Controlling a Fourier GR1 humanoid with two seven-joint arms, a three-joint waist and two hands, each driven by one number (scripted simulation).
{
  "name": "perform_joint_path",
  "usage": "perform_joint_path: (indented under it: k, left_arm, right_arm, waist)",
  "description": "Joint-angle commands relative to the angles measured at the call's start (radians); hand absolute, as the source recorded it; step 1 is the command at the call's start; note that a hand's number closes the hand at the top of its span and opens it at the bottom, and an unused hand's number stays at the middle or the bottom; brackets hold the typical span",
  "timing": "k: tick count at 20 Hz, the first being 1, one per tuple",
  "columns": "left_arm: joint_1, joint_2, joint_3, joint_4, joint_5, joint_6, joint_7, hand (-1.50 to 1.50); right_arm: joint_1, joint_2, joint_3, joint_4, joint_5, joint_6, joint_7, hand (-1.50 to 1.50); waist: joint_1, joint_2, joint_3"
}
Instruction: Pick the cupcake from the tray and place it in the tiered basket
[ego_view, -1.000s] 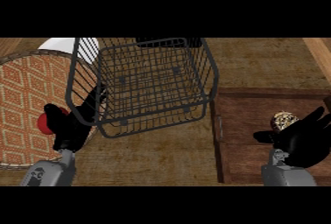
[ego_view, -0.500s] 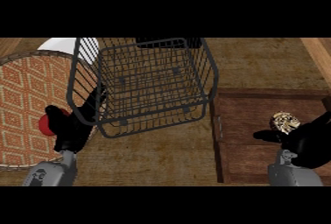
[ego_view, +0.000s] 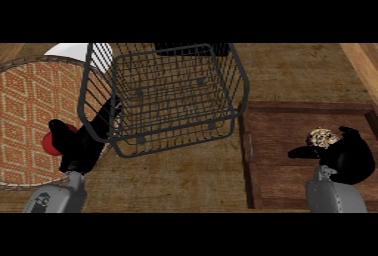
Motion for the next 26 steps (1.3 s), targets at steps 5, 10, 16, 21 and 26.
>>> perform_joint_path:
  k: [5, 10, 16, 21, 26]
  left_arm:
    - [-0.066, -0.005, 0.029, 0.021, 0.026, -0.057, 0.025, 0.00]
    - [-0.039, -0.055, 0.007, 0.051, -0.033, -0.015, -0.021, 0.00]
    - [-0.018, -0.041, -0.005, 0.008, -0.012, -0.041, 0.010, 0.00]
    - [-0.038, -0.051, -0.001, 0.013, -0.028, -0.014, 0.021, 0.00]
    - [0.007, -0.030, 0.033, 0.011, -0.013, -0.031, -0.006, 0.00]
  right_arm:
    - [-0.005, 0.007, 0.014, 0.118, 0.048, -0.087, -0.014, 1.50]
    - [-0.009, 0.007, 0.076, 0.083, 0.105, -0.151, 0.029, 1.50]
    - [0.075, 0.006, 0.423, 0.033, -0.064, 0.202, -0.315, 1.50]
    - [0.187, 0.005, 0.627, -0.183, -0.148, 0.357, -0.420, 1.50]
    - [0.284, 0.007, 0.719, -0.630, -0.232, 0.500, -0.299, 1.50]
  waist:
    - [-0.003, 0.021, 0.016]
    - [-0.004, 0.019, 0.016]
    - [0.035, 0.015, 0.015]
    - [-0.012, 0.007, 0.014]
    - [-0.038, 0.003, 0.013]
